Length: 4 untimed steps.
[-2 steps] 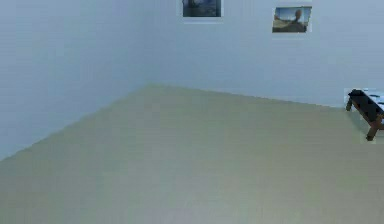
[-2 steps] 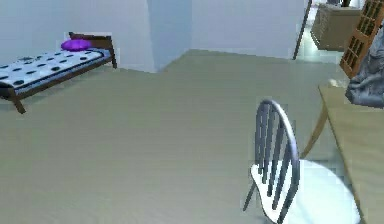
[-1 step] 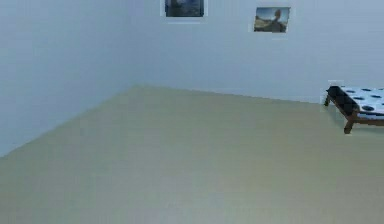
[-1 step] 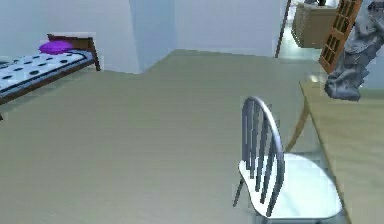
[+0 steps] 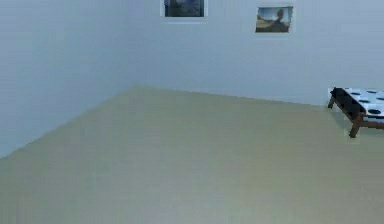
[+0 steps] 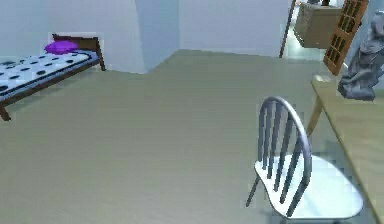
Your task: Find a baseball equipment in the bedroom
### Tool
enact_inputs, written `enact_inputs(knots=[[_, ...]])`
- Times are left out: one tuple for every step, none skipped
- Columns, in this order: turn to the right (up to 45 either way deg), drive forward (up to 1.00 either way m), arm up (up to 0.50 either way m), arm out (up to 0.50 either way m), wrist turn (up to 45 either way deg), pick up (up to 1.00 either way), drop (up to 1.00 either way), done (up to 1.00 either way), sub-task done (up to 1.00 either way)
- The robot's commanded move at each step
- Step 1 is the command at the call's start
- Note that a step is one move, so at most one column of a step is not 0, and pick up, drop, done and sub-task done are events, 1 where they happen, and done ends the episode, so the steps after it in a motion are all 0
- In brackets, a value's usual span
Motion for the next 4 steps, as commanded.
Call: enact_inputs(knots=[[45.0,0.00,0.00,0.00,0.0,0.00,0.00,0.00,0.00],[39.0,0.00,0.00,0.00,0.0,0.00,0.00,0.00,0.00],[0.0,0.70,0.00,0.00,0.0,0.00,0.00,0.00,0.00],[30.0,0.00,0.00,0.00,0.0,0.00,0.00,0.00,0.00]])
